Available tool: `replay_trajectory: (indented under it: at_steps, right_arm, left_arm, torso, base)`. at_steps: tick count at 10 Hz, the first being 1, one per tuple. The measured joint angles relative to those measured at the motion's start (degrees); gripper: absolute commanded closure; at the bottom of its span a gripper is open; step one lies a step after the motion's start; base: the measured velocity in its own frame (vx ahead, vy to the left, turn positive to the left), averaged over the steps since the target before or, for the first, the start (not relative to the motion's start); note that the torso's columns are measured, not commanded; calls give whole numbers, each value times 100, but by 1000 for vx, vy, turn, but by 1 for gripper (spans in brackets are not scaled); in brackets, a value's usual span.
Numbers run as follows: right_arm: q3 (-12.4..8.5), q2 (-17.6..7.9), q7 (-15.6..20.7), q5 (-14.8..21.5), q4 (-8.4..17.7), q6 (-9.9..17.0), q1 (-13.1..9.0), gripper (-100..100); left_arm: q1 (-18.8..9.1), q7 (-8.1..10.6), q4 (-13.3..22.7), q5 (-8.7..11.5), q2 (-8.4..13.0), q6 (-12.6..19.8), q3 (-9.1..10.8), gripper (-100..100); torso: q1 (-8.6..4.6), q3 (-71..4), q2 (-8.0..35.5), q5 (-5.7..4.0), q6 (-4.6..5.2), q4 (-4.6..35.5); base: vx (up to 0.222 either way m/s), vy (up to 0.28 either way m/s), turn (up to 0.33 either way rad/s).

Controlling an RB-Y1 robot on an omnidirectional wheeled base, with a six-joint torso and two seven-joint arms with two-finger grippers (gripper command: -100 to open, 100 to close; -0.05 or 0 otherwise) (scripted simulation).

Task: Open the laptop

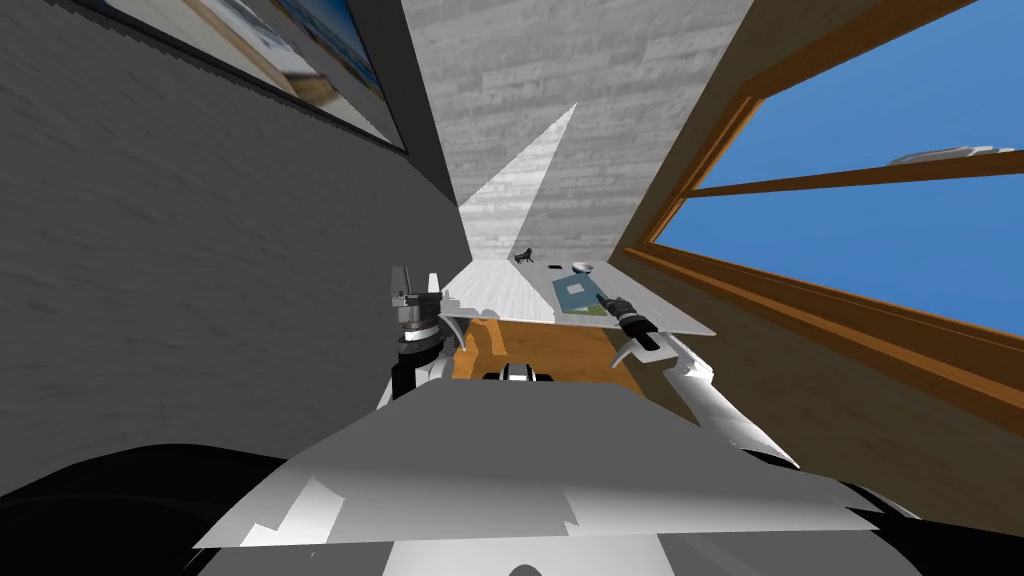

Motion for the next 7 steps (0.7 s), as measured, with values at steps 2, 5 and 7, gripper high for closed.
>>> replay_trajectory:
  at_steps: [2, 5, 7]
  right_arm:
    - [21, -216, -146, -72, -107, 158, 32, -100]
    - [76, -493, -334, -153, -138, 356, -44, -100]
    - [103, -630, -429, -196, -157, 451, -69, 0]
  left_arm:
    - [0, 0, 0, 0, 0, 0, 0, 0]
    - [0, 0, 0, 0, 0, 0, 0, 0]
    - [1, 0, 0, 0, 1, 0, 1, 0]
  torso:
    - [-26, -2, -2, -7, 3, 0]
    - [-20, -9, -13, -5, 2, -3]
    - [-20, -10, -16, -6, 3, -4]
  base:
    - [-44, 18, 42]
    - [-38, 15, 46]
    - [-8, 4, 5]
